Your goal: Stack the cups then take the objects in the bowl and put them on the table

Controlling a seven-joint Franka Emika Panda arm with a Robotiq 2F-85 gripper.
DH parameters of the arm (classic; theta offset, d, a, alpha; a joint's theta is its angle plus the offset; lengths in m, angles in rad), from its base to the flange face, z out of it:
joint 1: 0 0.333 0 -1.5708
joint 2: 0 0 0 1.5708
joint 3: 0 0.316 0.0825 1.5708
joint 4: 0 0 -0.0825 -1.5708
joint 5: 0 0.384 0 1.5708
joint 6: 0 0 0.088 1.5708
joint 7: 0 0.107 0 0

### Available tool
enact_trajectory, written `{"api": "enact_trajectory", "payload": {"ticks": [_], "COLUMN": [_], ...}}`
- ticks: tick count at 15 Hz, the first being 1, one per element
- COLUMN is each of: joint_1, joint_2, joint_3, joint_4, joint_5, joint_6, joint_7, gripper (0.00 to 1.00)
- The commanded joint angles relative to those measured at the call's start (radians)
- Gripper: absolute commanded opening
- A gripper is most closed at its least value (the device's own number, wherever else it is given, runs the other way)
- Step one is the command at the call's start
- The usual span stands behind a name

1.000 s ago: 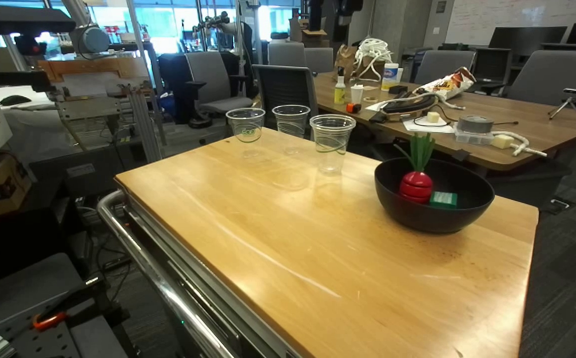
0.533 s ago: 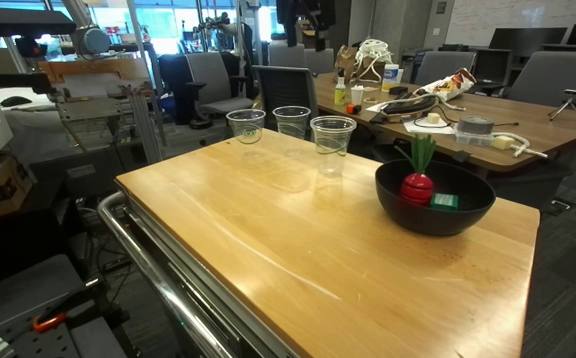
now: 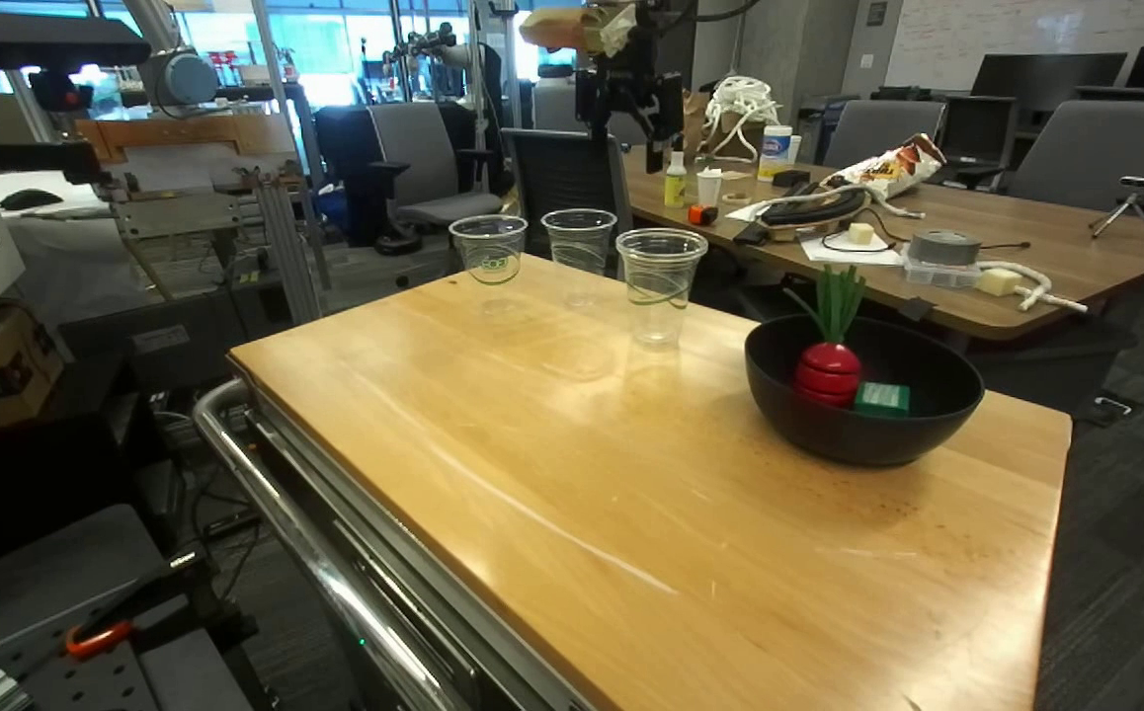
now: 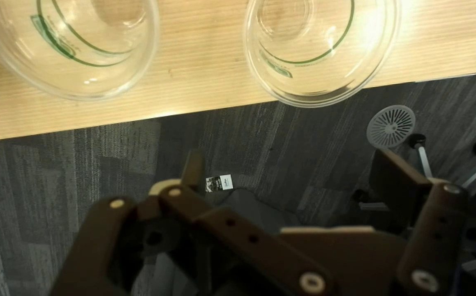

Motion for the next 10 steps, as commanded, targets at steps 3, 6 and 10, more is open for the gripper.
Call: {"api": "enact_trajectory", "payload": {"ticks": [3,6,10], "joint_1": [0.021,0.03,0.018], "joint_2": [0.02,0.032,0.049], "joint_3": [-0.024,-0.031,-0.01], "joint_4": [-0.024,-0.067,-0.088], "joint_5": [-0.064,-0.115,-0.099], "joint_6": [0.015,0.003,-0.005], "joint_7": [-0.021,-0.039,-0.1], "gripper": [1.0,1.0,0.73]}}
